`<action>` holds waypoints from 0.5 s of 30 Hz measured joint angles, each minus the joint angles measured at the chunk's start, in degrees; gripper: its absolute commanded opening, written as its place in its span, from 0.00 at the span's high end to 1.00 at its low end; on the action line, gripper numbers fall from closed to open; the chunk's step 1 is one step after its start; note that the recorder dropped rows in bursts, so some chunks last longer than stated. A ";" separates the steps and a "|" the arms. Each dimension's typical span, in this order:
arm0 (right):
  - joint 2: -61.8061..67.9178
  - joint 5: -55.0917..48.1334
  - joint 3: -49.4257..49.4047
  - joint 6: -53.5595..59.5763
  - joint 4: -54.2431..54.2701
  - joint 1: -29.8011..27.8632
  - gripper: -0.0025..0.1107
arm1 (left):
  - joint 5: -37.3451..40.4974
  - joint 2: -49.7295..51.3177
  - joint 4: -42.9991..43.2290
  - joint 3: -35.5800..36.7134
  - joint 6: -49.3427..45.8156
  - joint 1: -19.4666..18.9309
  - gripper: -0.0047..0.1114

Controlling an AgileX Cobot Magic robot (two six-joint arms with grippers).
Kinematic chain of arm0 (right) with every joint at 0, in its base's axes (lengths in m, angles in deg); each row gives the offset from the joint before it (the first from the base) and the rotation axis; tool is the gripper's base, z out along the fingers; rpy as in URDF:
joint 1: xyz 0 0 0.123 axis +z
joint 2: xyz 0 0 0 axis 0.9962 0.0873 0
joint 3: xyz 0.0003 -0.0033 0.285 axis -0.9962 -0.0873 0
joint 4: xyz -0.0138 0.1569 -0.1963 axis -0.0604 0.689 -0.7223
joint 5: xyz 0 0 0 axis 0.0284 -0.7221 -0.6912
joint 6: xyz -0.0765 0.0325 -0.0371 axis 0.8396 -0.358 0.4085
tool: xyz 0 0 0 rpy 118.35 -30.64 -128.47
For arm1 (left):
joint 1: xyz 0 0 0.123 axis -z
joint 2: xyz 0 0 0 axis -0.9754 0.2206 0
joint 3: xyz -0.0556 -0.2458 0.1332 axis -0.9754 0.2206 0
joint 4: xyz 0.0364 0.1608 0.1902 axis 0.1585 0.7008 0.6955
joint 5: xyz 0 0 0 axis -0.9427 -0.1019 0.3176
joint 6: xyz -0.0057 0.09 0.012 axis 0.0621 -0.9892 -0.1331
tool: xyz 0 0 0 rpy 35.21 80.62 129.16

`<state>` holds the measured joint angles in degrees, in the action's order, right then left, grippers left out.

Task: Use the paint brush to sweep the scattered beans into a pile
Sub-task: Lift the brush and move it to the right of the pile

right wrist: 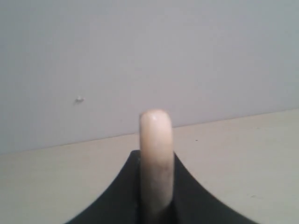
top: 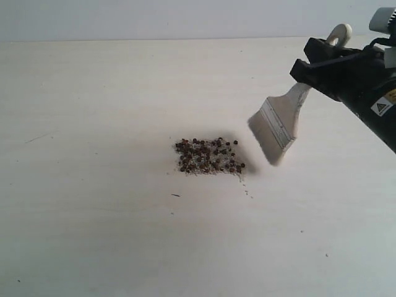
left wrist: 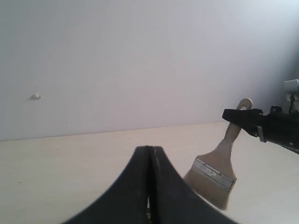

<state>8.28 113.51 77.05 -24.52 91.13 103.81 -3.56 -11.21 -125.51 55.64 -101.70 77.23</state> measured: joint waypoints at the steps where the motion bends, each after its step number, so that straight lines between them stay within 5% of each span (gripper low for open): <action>1: 0.00 -0.11 -0.12 1.67 2.86 1.22 0.98 | 0.00 0.00 0.00 0.00 0.00 0.00 0.96; 8: 0.89 -0.22 -0.12 8.35 15.67 9.72 0.98 | 0.00 0.00 0.00 0.00 0.00 0.00 0.96; 15: 5.90 3.36 -0.12 8.94 20.31 11.56 0.98 | 0.00 0.00 0.00 0.00 0.00 0.00 0.96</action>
<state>14.19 116.87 76.92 -15.58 111.45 115.37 -3.56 -11.21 -125.51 55.64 -101.70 77.23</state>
